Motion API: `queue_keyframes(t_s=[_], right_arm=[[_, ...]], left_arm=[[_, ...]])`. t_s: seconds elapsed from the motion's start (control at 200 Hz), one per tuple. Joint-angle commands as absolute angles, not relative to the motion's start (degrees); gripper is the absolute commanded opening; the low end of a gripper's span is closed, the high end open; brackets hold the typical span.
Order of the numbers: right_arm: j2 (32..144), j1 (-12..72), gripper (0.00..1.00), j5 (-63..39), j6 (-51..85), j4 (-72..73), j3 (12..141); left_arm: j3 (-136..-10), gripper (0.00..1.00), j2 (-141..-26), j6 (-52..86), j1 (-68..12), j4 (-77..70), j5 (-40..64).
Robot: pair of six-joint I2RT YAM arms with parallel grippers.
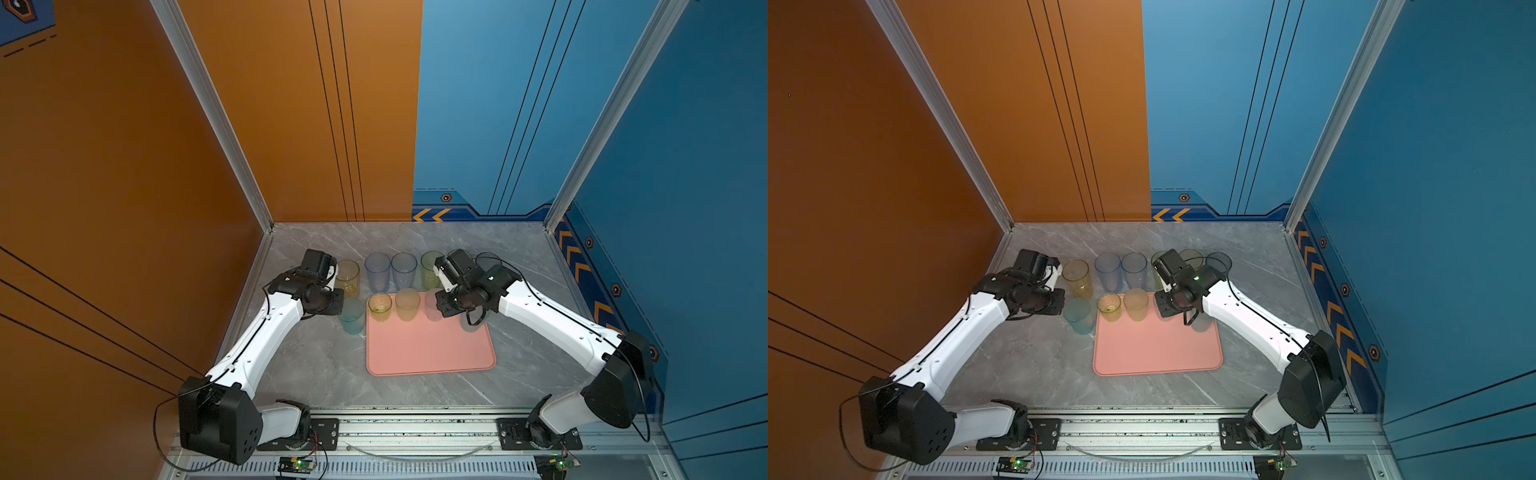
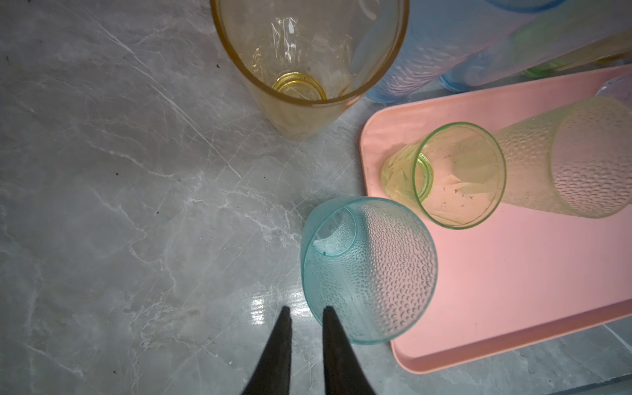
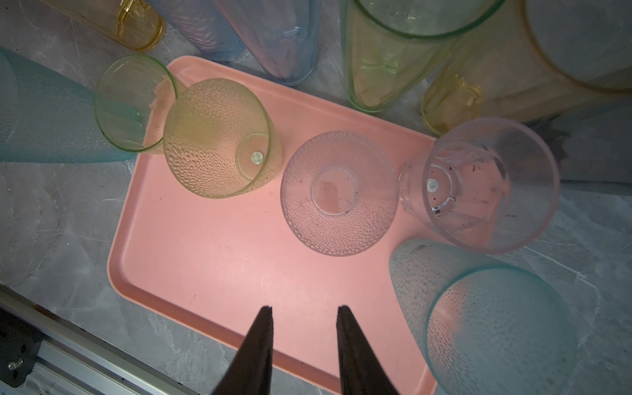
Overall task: Place the glasses into the tray
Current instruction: Pick up the glass from the middle-left of the table.
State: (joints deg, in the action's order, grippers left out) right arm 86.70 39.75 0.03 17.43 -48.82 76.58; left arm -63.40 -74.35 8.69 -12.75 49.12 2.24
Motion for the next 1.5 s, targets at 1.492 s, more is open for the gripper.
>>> queue_keyframes(t_s=[1.492], right_arm=[[81.07, 37.45, 0.31, 1.62, 16.53, -48.56, 74.05]], left_arm=[[-66.78, 0.06, -78.64, 6.70, -17.66, 53.10, -5.08]])
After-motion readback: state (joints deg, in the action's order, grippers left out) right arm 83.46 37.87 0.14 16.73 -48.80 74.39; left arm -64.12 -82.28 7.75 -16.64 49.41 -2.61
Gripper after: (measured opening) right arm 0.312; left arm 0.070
